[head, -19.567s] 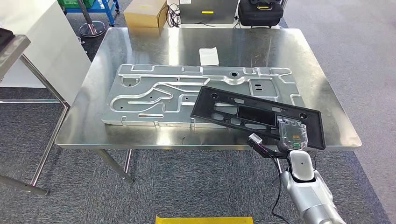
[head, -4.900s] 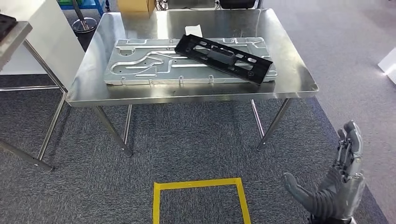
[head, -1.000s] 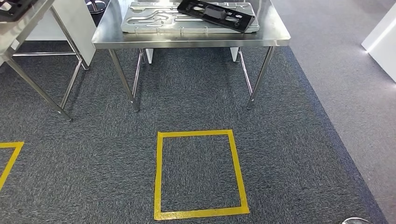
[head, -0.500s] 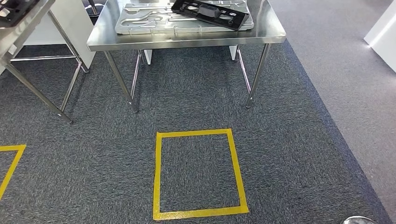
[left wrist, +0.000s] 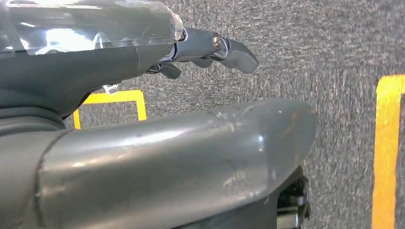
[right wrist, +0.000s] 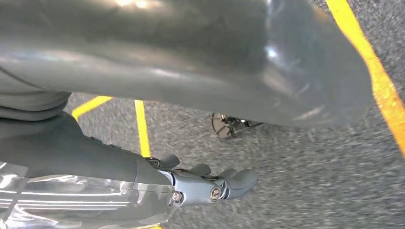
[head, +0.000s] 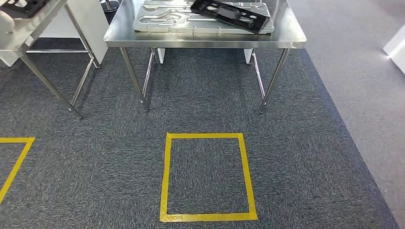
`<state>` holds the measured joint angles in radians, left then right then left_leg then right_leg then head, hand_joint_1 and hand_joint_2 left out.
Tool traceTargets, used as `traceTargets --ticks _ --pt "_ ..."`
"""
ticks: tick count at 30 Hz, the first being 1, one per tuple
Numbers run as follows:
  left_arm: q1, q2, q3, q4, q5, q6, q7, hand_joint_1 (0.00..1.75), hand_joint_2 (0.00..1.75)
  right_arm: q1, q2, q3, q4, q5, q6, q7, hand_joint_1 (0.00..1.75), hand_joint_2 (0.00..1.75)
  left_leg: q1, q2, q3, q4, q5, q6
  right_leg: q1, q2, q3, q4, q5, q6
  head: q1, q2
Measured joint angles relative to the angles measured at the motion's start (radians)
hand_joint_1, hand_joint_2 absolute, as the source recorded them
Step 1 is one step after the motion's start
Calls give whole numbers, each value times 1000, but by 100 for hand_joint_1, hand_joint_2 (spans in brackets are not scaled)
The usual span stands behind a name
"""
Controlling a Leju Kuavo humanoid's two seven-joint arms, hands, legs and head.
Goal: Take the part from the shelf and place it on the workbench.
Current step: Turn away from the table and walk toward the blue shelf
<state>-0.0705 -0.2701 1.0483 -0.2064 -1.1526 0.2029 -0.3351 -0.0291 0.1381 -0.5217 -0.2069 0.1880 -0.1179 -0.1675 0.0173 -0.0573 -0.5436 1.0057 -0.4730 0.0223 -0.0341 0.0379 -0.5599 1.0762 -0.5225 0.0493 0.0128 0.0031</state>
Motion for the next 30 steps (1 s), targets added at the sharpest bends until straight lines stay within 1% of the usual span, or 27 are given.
traceTargets --ticks 1,2,4,5,6,7,9,10,11,12,13,14,16,17,18,19,20,21,22,23,24,25,26,27,28,29,30 --pt "-1 0 0 0 -1 0 1 0 0 0 0 1 0 1 0 1 0 0 -1 -8 -4 5 -1 -7 0 14 19 -40 10 -5 0 0" --pt "-1 0 0 0 -1 0 2 0 0 0 0 1 1 2 0 3 0 0 -2 -15 -9 8 -1 -14 1 24 27 -58 10 -11 -1 0" --pt "0 0 0 0 -3 0 4 0 0 -2 0 2 1 4 -1 4 0 0 0 -30 -15 7 3 -28 5 7 25 -60 13 -26 -1 0" --pt "0 0 0 0 -3 0 4 0 0 -3 0 3 1 5 -2 5 0 0 1 -28 -19 12 0 -33 5 -3 26 -63 15 -34 -1 0" --pt "1 0 0 0 -3 0 5 0 0 -2 0 3 1 6 -2 5 0 0 2 -17 -28 31 -13 -37 4 -15 26 -66 17 -43 -4 0" --pt "0 0 0 0 -3 0 5 0 0 -1 0 3 1 6 -2 6 0 0 2 -1 -45 69 -38 -39 3 -28 26 -69 19 -50 -8 0" --pt "0 1 0 0 -3 0 6 0 0 2 0 4 1 10 -2 6 0 0 2 34 -100 192 -107 -42 9 -52 24 -69 19 -58 -15 0" --pt "0 1 0 0 -3 0 7 0 0 3 0 4 2 12 -1 7 0 0 2 41 -126 253 -132 -43 12 -66 23 -69 18 -60 -15 0" --pt "1 1 0 0 -4 0 7 0 0 4 0 5 2 15 -1 7 0 0 2 45 -139 287 -140 -43 15 -79 23 -69 18 -61 -15 0" --pt "2 1 0 0 -4 0 8 0 0 3 0 5 2 17 -1 7 0 0 2 48 -135 286 -130 -42 16 -91 23 -69 17 -61 -15 0" --pt "3 1 0 0 -5 0 9 0 0 3 0 6 2 19 -1 7 0 0 2 53 -113 249 -105 -40 18 -103 24 -68 16 -61 -15 0" --pt "3 1 0 0 -6 1 9 0 0 2 0 6 2 22 -1 7 0 0 1 69 -75 179 -70 -35 19 -113 27 -68 15 -59 -15 0" --pt "1 1 0 0 -9 1 9 0 0 1 0 10 2 27 0 7 0 0 -7 110 -11 54 -30 -25 24 -132 32 -67 11 -52 -15 0" --pt "0 1 0 0 -10 1 8 0 0 0 -1 11 2 29 1 8 0 0 -12 123 4 21 -24 -20 26 -141 33 -66 9 -47 -14 0" --pt "0 1 0 0 -10 0 8 0 0 -1 -1 13 2 31 1 8 0 0 -16 123 4 14 -27 -16 28 -150 35 -66 9 -41 -14 0" --pt "2 1 0 0 -10 0 8 0 0 -3 -1 15 2 33 2 8 0 0 -15 111 1 12 -24 -11 28 -159 37 -67 8 -36 -14 0" --pt "4 1 0 0 -10 0 8 0 0 -5 -1 16 2 35 2 9 0 0 -13 101 2 8 -20 -7 26 -154 39 -64 5 -30 -14 0" --pt "5 2 0 0 -10 0 8 0 0 -7 -2 18 2 36 2 9 0 0 -11 92 4 4 -16 0 23 -135 37 -55 -6 -24 -12 0" --pt "5 2 0 0 -10 0 8 0 0 -7 -3 19 2 37 2 10 0 0 -9 82 5 -1 -12 6 21 -109 26 -28 -27 -19 -10 0" --pt "4 2 0 0 -10 0 8 0 0 -5 -4 21 2 38 2 11 0 0 -8 72 4 -2 -8 12 18 -77 3 22 -58 -15 -8 0" --pt "2 2 0 0 -10 0 9 0 0 -3 -4 21 2 38 2 11 0 0 -8 62 1 -2 -6 15 19 -56 -29 86 -93 -14 -5 0" --pt "1 2 0 0 -10 0 9 0 0 -1 -5 22 2 39 2 12 0 0 -9 50 -2 -1 -4 17 19 -47 -62 153 -122 -14 -4 0" --pt "1 2 0 0 -10 0 9 0 0 0 -6 22 2 39 2 13 0 0 -10 37 -3 0 -4 18 19 -44 -87 202 -134 -13 -4 0" --pt "2 2 0 0 -10 0 9 0 0 0 -6 22 2 40 2 14 0 0 -10 23 -4 2 -4 18 19 -42 -95 211 -122 -14 -4 0" --pt "2 2 0 0 -10 0 9 0 0 1 -6 22 2 40 2 14 0 0 -10 8 -3 4 -4 17 18 -39 -83 181 -90 -15 -4 0" --pt "2 2 0 0 -11 0 9 0 0 1 -7 22 2 41 2 15 0 0 -9 -7 -3 7 -5 15 16 -29 -56 118 -47 -17 -4 0" --pt "2 2 0 0 -11 0 9 0 0 1 -7 23 3 41 2 15 0 0 -9 -20 -4 10 -7 13 14 -5 -26 50 -15 -20 -4 0"
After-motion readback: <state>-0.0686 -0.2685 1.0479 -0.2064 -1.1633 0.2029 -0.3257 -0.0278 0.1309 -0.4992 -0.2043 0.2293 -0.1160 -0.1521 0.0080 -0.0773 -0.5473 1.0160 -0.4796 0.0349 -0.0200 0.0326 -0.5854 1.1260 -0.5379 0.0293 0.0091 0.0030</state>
